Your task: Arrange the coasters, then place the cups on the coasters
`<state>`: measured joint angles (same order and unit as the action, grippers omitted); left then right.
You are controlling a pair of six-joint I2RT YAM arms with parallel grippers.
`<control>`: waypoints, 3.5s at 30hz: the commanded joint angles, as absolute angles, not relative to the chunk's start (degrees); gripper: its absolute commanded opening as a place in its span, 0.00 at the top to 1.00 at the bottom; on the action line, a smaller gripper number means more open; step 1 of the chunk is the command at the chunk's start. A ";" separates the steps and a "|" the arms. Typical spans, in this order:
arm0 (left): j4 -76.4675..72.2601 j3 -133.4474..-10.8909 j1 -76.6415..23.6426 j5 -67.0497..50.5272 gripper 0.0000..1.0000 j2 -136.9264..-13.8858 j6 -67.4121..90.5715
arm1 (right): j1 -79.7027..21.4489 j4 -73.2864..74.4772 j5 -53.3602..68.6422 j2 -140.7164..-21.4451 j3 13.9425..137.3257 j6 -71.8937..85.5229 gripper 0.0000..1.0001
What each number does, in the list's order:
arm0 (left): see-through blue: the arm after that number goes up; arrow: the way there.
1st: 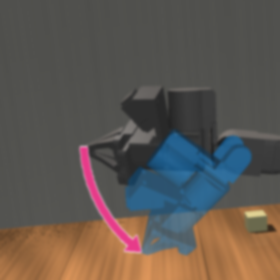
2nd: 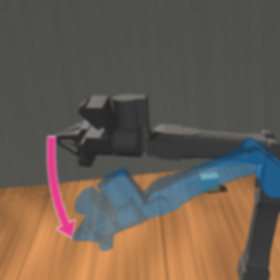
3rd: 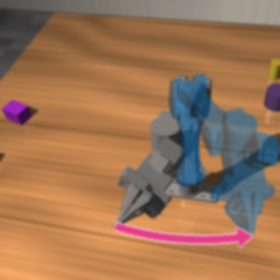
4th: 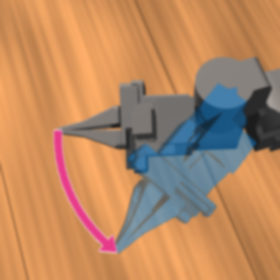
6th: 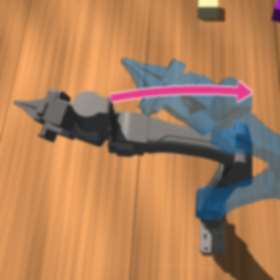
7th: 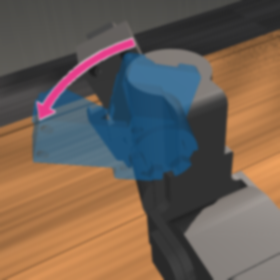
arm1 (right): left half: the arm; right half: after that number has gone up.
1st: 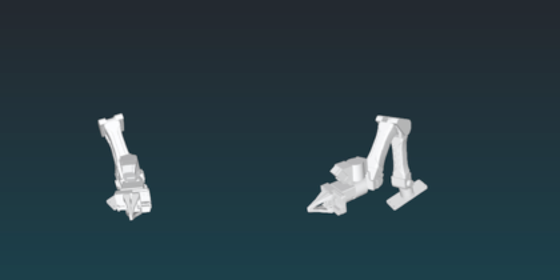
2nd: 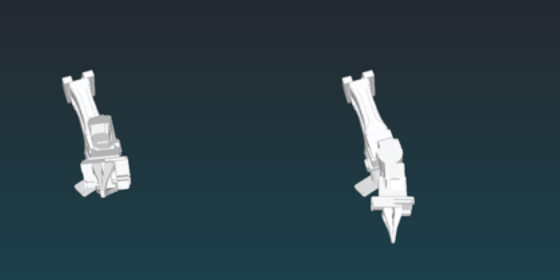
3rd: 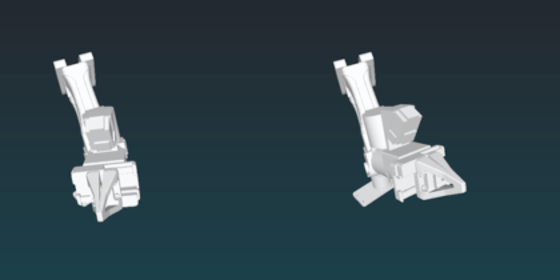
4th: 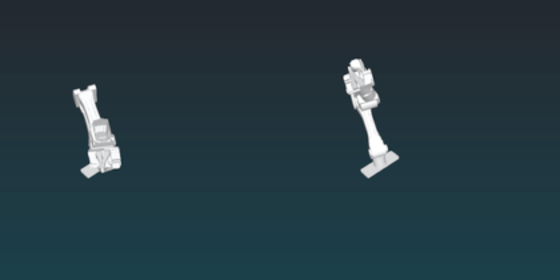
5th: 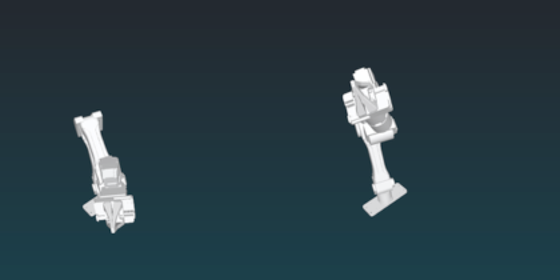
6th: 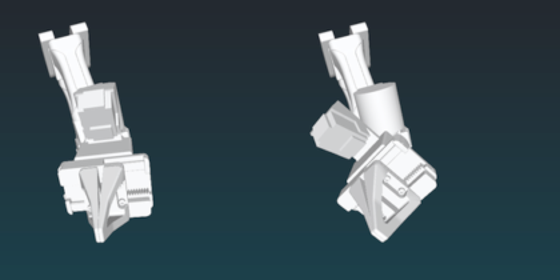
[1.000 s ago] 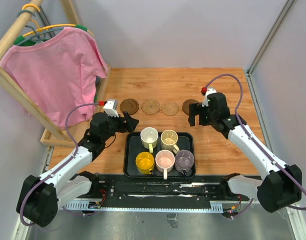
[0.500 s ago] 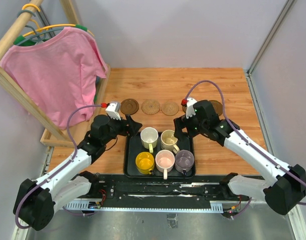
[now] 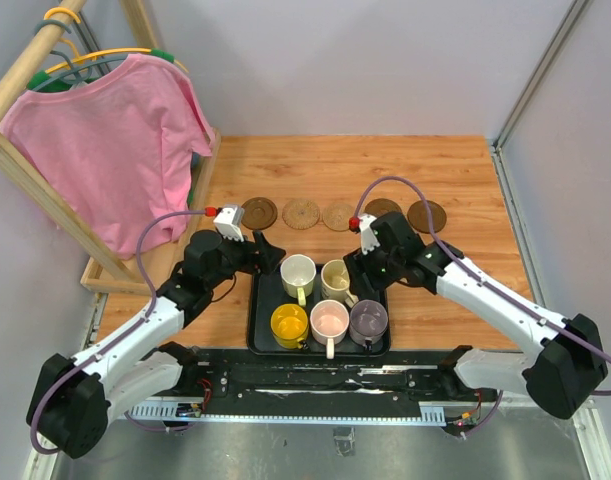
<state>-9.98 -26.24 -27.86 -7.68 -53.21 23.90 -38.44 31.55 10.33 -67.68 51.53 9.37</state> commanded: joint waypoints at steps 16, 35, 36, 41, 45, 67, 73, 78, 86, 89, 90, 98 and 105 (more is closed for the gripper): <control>-11.86 -25.40 -28.31 -8.28 0.13 -55.06 23.76 | -42.49 28.09 10.55 -74.02 48.57 11.75 0.41; -12.22 -25.68 -28.35 -7.21 0.13 -56.10 22.85 | -42.50 22.56 9.10 -80.22 47.89 12.87 0.62; -12.21 -25.67 -28.31 -7.23 0.13 -56.22 22.93 | -42.47 22.54 9.14 -80.26 47.76 12.88 0.65; -12.55 -25.84 -28.30 -7.55 0.13 -56.92 23.04 | -42.49 22.00 9.00 -79.92 47.24 13.14 0.89; -12.83 -25.84 -28.30 -7.62 0.13 -57.37 23.05 | -42.45 21.93 8.79 -79.68 47.25 12.93 0.99; -13.38 -26.19 -28.32 -4.76 0.13 -56.63 22.25 | -42.99 21.45 -10.99 -67.73 51.37 9.18 0.99; -14.68 -26.60 -28.32 -4.83 0.13 -57.83 22.23 | -41.01 19.00 -20.92 -67.34 52.80 6.51 0.99; -15.67 -27.49 -28.30 -5.07 0.13 -59.03 21.93 | -33.12 14.27 -21.81 -69.70 54.84 4.35 0.99; -15.95 -29.44 -28.30 -3.97 0.13 -60.16 21.20 | -15.94 7.96 -15.17 -76.43 58.51 2.46 0.99; -16.06 -29.91 -28.32 -3.04 0.13 -60.67 21.09 | -11.37 6.68 -12.86 -79.06 60.34 1.81 0.99; -16.16 -30.03 -28.30 -2.80 0.13 -60.85 21.13 | -10.03 6.56 -12.32 -79.98 60.96 1.50 0.99; -16.31 -30.33 -28.30 -2.05 0.13 -62.38 22.16 | 0.10 6.77 -2.55 -86.55 63.74 1.87 0.99; -16.17 -30.88 -28.32 -1.63 0.13 -63.48 22.68 | 4.72 8.31 5.26 -90.53 66.20 2.72 0.99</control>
